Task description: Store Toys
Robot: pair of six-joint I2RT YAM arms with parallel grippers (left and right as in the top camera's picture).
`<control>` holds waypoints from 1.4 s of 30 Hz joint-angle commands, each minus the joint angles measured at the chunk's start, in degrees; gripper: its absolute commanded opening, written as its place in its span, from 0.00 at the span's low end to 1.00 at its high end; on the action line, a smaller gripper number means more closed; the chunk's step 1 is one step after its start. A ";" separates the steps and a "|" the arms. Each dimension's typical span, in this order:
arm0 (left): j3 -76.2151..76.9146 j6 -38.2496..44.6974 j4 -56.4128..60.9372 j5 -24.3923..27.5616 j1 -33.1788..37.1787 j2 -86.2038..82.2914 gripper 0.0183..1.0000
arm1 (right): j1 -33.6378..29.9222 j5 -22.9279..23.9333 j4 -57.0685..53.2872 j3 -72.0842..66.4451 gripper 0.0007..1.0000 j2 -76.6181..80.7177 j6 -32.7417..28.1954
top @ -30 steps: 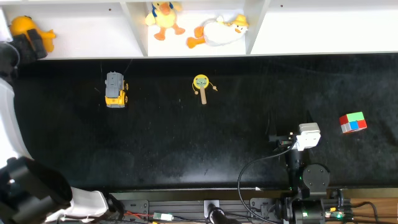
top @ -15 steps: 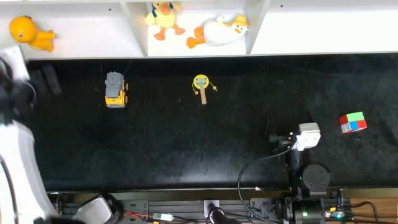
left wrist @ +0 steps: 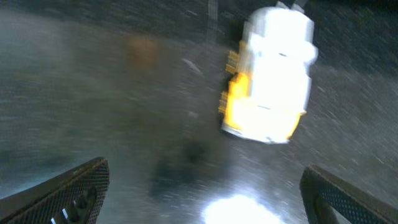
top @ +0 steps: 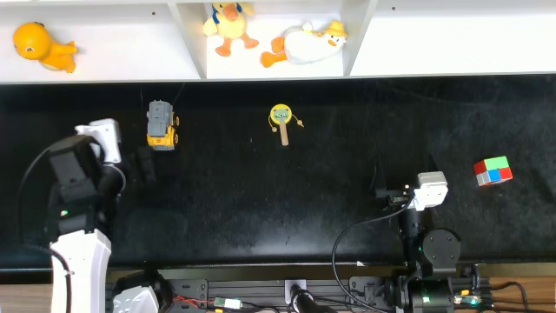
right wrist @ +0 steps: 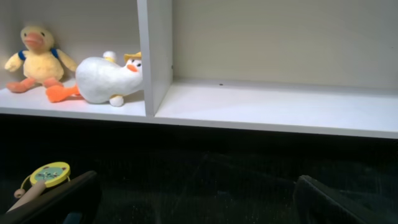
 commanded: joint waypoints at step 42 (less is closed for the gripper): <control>3.48 0.92 21.07 -3.91 -10.80 25.14 0.71 | 0.28 0.46 0.22 -0.72 1.00 -0.61 0.22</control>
